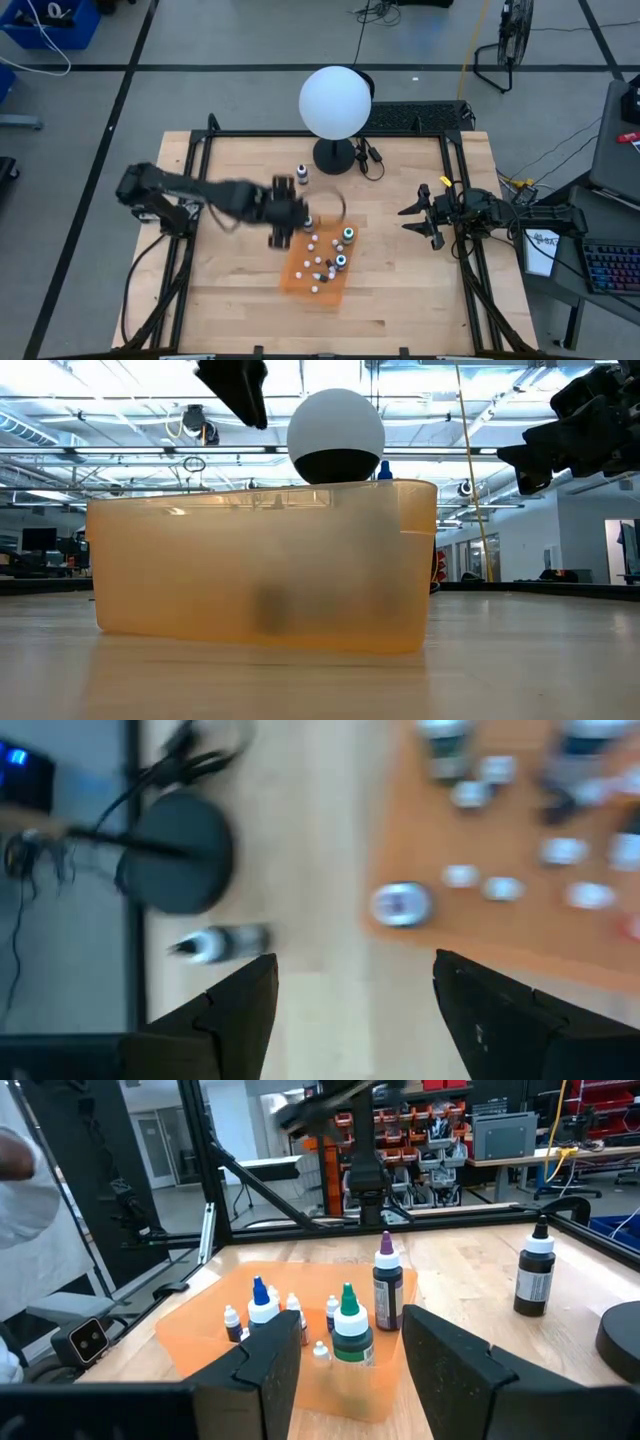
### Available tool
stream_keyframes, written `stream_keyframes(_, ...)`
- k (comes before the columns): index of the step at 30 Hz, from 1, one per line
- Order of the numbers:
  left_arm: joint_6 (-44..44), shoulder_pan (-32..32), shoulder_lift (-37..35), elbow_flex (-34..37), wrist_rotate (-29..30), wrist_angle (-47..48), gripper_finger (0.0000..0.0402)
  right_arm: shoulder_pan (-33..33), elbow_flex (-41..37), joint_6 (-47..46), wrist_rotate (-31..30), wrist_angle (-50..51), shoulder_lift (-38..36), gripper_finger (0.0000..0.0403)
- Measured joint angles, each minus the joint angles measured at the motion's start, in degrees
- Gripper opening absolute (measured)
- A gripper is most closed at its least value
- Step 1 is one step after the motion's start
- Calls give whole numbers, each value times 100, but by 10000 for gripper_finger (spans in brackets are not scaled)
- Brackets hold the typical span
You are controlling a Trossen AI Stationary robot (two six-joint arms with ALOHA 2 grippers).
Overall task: Pick & Place food coloring
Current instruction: Put the large black food coloring bottle into the orange bin
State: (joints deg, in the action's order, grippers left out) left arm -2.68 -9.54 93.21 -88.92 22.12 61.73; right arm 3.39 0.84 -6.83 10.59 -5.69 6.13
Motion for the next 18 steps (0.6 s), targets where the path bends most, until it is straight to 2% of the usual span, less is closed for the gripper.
stream_keyframes(6,-938,1506,-79,11,-184,-137,251,1,2,0,0,0,0,164)
stream_keyframes(10,-1505,2346,140,9,-1070,-377,251,1,1,0,1,-1,0,166)
stream_keyframes(13,-1770,2729,350,11,-1510,-548,248,1,0,0,0,0,0,165)
stream_keyframes(18,-2123,3014,779,11,-1656,-749,250,1,0,0,0,-2,0,165)
